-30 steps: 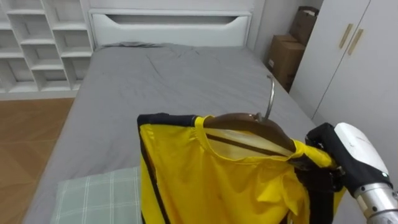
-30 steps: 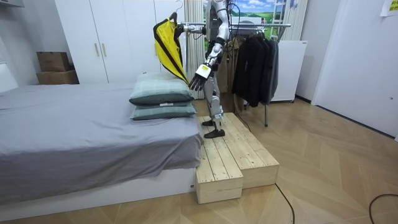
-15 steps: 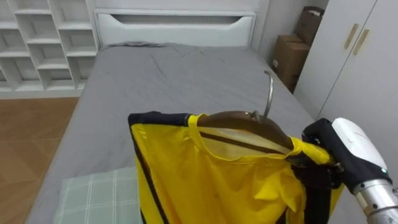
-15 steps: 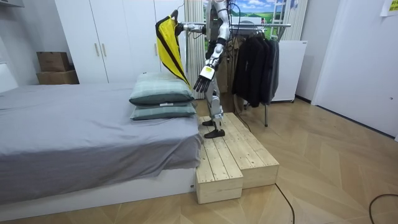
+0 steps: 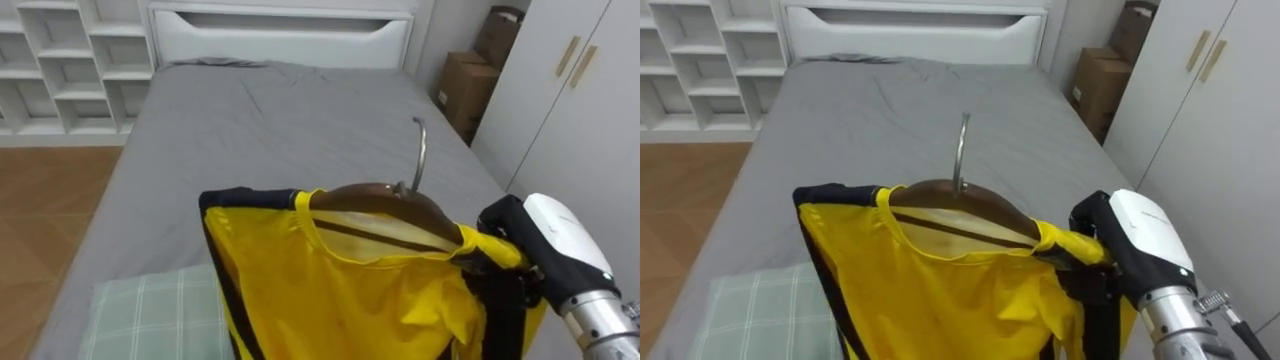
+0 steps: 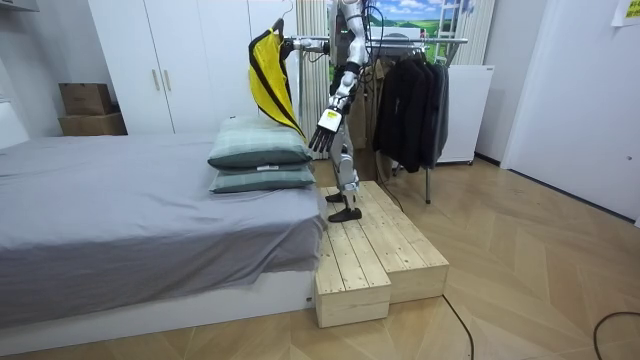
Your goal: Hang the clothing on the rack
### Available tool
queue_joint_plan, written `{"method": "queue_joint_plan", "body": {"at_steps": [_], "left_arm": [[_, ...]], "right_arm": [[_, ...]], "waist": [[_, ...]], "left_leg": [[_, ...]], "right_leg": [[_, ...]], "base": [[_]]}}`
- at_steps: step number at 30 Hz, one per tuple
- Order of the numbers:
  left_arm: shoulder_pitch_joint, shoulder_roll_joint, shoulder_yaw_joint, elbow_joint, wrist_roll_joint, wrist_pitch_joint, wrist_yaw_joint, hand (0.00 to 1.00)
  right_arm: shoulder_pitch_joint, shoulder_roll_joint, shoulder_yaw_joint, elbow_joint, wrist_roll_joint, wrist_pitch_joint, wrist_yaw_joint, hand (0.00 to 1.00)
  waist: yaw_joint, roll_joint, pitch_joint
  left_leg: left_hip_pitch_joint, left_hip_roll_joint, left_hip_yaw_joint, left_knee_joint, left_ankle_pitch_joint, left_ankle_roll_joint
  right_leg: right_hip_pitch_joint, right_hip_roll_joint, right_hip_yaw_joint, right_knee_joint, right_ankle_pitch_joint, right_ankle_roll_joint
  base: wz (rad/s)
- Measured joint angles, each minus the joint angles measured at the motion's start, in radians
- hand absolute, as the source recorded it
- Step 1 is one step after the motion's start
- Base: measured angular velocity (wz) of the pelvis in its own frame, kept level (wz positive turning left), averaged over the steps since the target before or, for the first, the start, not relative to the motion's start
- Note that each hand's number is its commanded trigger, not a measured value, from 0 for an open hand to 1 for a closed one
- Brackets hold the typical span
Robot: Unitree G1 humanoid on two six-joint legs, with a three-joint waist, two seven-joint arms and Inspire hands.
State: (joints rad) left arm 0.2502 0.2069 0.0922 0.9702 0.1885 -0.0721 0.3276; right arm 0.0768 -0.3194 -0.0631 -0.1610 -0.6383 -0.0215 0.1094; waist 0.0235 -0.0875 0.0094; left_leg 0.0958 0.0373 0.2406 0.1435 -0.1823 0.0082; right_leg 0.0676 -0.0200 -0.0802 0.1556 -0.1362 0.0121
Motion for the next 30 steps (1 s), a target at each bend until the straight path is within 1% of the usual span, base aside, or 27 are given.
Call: {"method": "queue_joint_plan", "body": {"at_steps": [2, 4, 6, 7, 8, 9, 10, 11, 12, 13, 14, 15, 16, 17, 18, 19, 20, 21, 22, 23, 24, 25, 26, 27, 28, 29, 30], "left_arm": [[-0.002, 0.0, -0.008, 0.0, 0.0, 0.001, -0.006, 0.0], [-0.003, -0.002, -0.02, 0.0, 0.001, 0.001, -0.009, 0.0], [-0.003, -0.004, -0.019, 0.001, 0.002, 0.002, -0.015, 0.0], [-0.003, -0.004, -0.016, 0.005, 0.004, 0.004, -0.015, 0.0], [-0.003, -0.004, -0.018, 0.015, 0.004, 0.007, -0.015, 0.0], [-0.002, -0.004, -0.019, 0.021, 0.003, 0.008, -0.014, 0.0], [-0.001, -0.004, -0.021, 0.031, 0.002, 0.017, -0.014, 0.0], [-0.001, -0.007, -0.02, 0.031, 0.003, 0.029, -0.012, 0.0], [-0.001, -0.009, -0.021, 0.031, 0.002, 0.032, -0.012, 0.0], [-0.001, -0.015, -0.018, 0.032, -0.001, 0.04, -0.012, 0.0], [-0.001, -0.024, -0.015, 0.036, 0.0, 0.049, -0.011, 0.0], [-0.004, -0.028, -0.014, 0.042, 0.001, 0.053, -0.011, 0.0], [-0.005, -0.03, -0.013, 0.044, 0.005, 0.064, -0.012, 0.0], [-0.006, -0.032, -0.009, 0.044, 0.011, 0.072, -0.012, 0.0], [-0.006, -0.032, -0.008, 0.044, 0.01, 0.075, -0.013, 0.0], [-0.007, -0.031, -0.008, 0.044, 0.01, 0.083, -0.014, 0.0], [-0.008, -0.031, -0.008, 0.044, 0.01, 0.096, -0.013, 0.0], [-0.008, -0.031, -0.008, 0.044, 0.01, 0.103, -0.012, 0.0], [-0.008, -0.031, -0.009, 0.046, 0.009, 0.117, -0.011, 0.0], [-0.008, -0.03, -0.009, 0.054, 0.008, 0.12, -0.008, 0.0], [-0.008, -0.03, -0.009, 0.058, 0.009, 0.126, -0.007, 0.0], [-0.009, -0.03, -0.007, 0.066, 0.01, 0.141, -0.005, 0.0], [-0.012, -0.028, -0.005, 0.081, 0.009, 0.149, -0.001, 0.0], [-0.014, -0.025, -0.006, 0.094, 0.009, 0.15, 0.002, 0.0], [-0.019, -0.023, -0.007, 0.125, 0.005, 0.152, 0.008, 0.0], [-0.026, -0.019, -0.01, 0.157, 0.0, 0.155, 0.012, 0.0], [-0.03, -0.019, -0.012, 0.173, -0.001, 0.156, 0.012, 0.0]], "right_arm": [[0.0, 0.0, 0.004, -0.001, -0.011, 0.0, -0.001, 1.0], [0.0, -0.001, 0.004, -0.008, -0.04, 0.001, -0.001, 1.0], [0.001, -0.001, 0.004, -0.011, -0.057, 0.001, -0.002, 1.0], [0.002, -0.001, 0.003, -0.012, -0.065, 0.001, -0.002, 1.0], [0.002, -0.002, 0.003, -0.012, -0.066, 0.001, -0.001, 1.0], [0.002, -0.002, 0.003, -0.012, -0.065, 0.001, -0.001, 1.0], [0.002, -0.002, 0.005, -0.012, -0.065, 0.001, -0.001, 1.0], [0.0, -0.002, 0.007, -0.012, -0.066, 0.0, -0.001, 1.0], [-0.002, -0.002, 0.011, -0.012, -0.066, 0.0, -0.001, 1.0], [-0.003, -0.002, 0.027, -0.012, -0.066, 0.001, -0.001, 1.0], [-0.012, -0.002, 0.046, -0.009, -0.066, -0.001, -0.001, 1.0], [-0.013, -0.002, 0.052, -0.008, -0.065, -0.001, -0.001, 1.0], [-0.013, -0.002, 0.062, -0.008, -0.065, 0.001, -0.001, 1.0], [-0.016, -0.003, 0.063, -0.008, -0.065, 0.002, -0.001, 1.0], [-0.018, -0.002, 0.063, -0.008, -0.065, 0.004, -0.001, 1.0], [-0.023, -0.002, 0.063, -0.007, -0.066, 0.009, -0.002, 1.0], [-0.029, -0.001, 0.063, -0.007, -0.066, 0.015, -0.002, 1.0], [-0.03, 0.0, 0.063, -0.007, -0.066, 0.016, -0.002, 1.0], [-0.029, 0.0, 0.063, -0.006, -0.065, 0.022, -0.002, 1.0], [-0.03, -0.001, 0.065, -0.006, -0.066, 0.031, -0.002, 1.0], [-0.031, -0.001, 0.067, -0.006, -0.066, 0.036, -0.002, 1.0], [-0.036, 0.001, 0.076, -0.005, -0.067, 0.044, -0.001, 1.0], [-0.036, 0.003, 0.085, -0.002, -0.067, 0.049, -0.001, 1.0], [-0.038, 0.006, 0.092, -0.001, -0.067, 0.051, 0.0, 1.0], [-0.038, 0.015, 0.101, 0.0, -0.073, 0.055, 0.0, 1.0], [-0.04, 0.023, 0.113, 0.009, -0.079, 0.058, 0.0, 1.0], [-0.04, 0.027, 0.117, 0.015, -0.081, 0.06, -0.001, 1.0]], "waist": [[0.0, -0.005, -0.0035], [0.0, -0.005, -0.0037], [-0.007, -0.011, -0.0069], [-0.012, -0.008, -0.0051], [-0.012, -0.005, -0.0032], [-0.01, -0.005, -0.0035], [0.004, 0.0, -0.0008], [0.019, 0.003, -0.0004], [0.032, 0.005, 0.0012], [0.064, 0.009, 0.0022], [0.079, 0.013, 0.0023], [0.083, 0.017, 0.0024], [0.081, 0.017, 0.0024], [0.08, 0.019, 0.003], [0.076, 0.022, 0.0028], [0.055, 0.024, 0.0032], [0.04, 0.023, 0.0032], [0.033, 0.023, 0.0033], [0.023, 0.023, 0.0038], [0.02, 0.024, 0.0041], [0.02, 0.024, 0.0043], [0.012, 0.024, 0.0047], [0.011, 0.025, 0.0056], [0.016, 0.025, 0.0057], [0.016, 0.032, 0.0104], [0.031, 0.045, 0.0188], [0.051, 0.048, 0.0212]], "left_leg": [[-0.001, 0.004, 0.0, 0.004, -0.002, -0.003], [-0.004, 0.008, 0.0, 0.012, -0.007, -0.005], [-0.004, 0.012, 0.001, 0.021, -0.012, -0.007], [0.001, 0.013, 0.001, 0.022, -0.012, -0.007], [0.007, 0.02, 0.007, 0.023, -0.013, -0.008], [0.012, 0.022, 0.013, 0.023, -0.015, -0.01], [0.022, 0.025, 0.033, 0.027, -0.023, -0.013], [0.021, 0.028, 0.024, 0.042, -0.034, -0.015], [0.021, 0.028, 0.011, 0.051, -0.039, -0.015], [0.02, 0.017, -0.071, 0.063, -0.049, -0.013], [0.02, 0.001, -0.167, 0.069, -0.068, -0.005], [0.019, -0.002, -0.193, 0.073, -0.074, -0.002], [0.013, -0.009, -0.211, 0.08, -0.077, 0.0], [0.006, -0.013, -0.213, 0.08, -0.08, 0.004], [-0.001, -0.014, -0.21, 0.082, -0.082, 0.007], [-0.011, -0.017, -0.193, 0.083, -0.085, 0.012], [-0.025, -0.02, -0.168, 0.084, -0.085, 0.015], [-0.032, -0.022, -0.155, 0.087, -0.084, 0.016], [-0.045, -0.024, -0.132, 0.094, -0.085, 0.019], [-0.052, -0.025, -0.101, 0.099, -0.088, 0.023], [-0.055, -0.024, -0.084, 0.102, -0.089, 0.025], [-0.065, -0.022, -0.051, 0.109, -0.091, 0.028], [-0.069, -0.018, -0.012, 0.107, -0.091, 0.028], [-0.069, -0.016, 0.017, 0.106, -0.091, 0.028], [-0.067, -0.006, 0.069, 0.106, -0.092, 0.03], [-0.066, 0.022, 0.149, 0.093, -0.094, 0.033], [-0.061, 0.031, 0.197, 0.09, -0.097, 0.033]], "right_leg": [[0.0, 0.004, 0.001, 0.0, 0.003, -0.005], [0.0, 0.007, 0.003, 0.0, 0.003, -0.005], [0.002, 0.009, 0.004, 0.0, 0.003, -0.005], [0.002, 0.011, 0.01, 0.0, 0.004, -0.006], [-0.003, 0.015, 0.028, 0.0, 0.008, -0.012], [-0.003, 0.018, 0.038, 0.001, 0.009, -0.015], [-0.009, 0.026, 0.062, 0.01, 0.01, -0.016], [-0.027, 0.037, 0.099, 0.029, 0.008, -0.018], [-0.042, 0.044, 0.126, 0.038, 0.007, -0.02], [-0.071, 0.062, 0.187, 0.063, 0.008, -0.02], [-0.088, 0.078, 0.251, 0.069, 0.008, -0.021], [-0.095, 0.085, 0.278, 0.067, 0.012, -0.022], [-0.111, 0.097, 0.319, 0.077, 0.022, -0.021], [-0.136, 0.11, 0.349, 0.092, 0.028, -0.018], [-0.147, 0.112, 0.36, 0.095, 0.033, -0.015], [-0.17, 0.122, 0.383, 0.1, 0.042, -0.01], [-0.197, 0.126, 0.405, 0.105, 0.048, -0.004], [-0.212, 0.127, 0.416, 0.108, 0.052, -0.001], [-0.229, 0.13, 0.435, 0.114, 0.058, 0.003], [-0.25, 0.136, 0.459, 0.118, 0.067, 0.008], [-0.257, 0.141, 0.475, 0.115, 0.074, 0.011], [-0.267, 0.147, 0.501, 0.099, 0.094, 0.018], [-0.273, 0.15, 0.512, 0.069, 0.129, 0.022], [-0.278, 0.15, 0.505, 0.053, 0.148, 0.021], [-0.281, 0.15, 0.47, 0.019, 0.196, 0.016], [-0.283, 0.147, 0.319, -0.002, 0.234, -0.011], [-0.297, 0.137, 0.219, 0.025, 0.218, -0.024]], "base": [[0.0], [0.0], [0.0], [-0.07], [-0.13], [-0.38], [-0.67], [-0.83], [-1.2], [-1.53], [-1.57], [-1.45], [-1.22], [-1.08], [-0.79], [-0.63], [-0.61], [-0.58], [-0.6], [-0.66], [-0.79], [-0.88], [-1.0], [-1.17], [-1.38], [-1.5], [-1.68]]}}
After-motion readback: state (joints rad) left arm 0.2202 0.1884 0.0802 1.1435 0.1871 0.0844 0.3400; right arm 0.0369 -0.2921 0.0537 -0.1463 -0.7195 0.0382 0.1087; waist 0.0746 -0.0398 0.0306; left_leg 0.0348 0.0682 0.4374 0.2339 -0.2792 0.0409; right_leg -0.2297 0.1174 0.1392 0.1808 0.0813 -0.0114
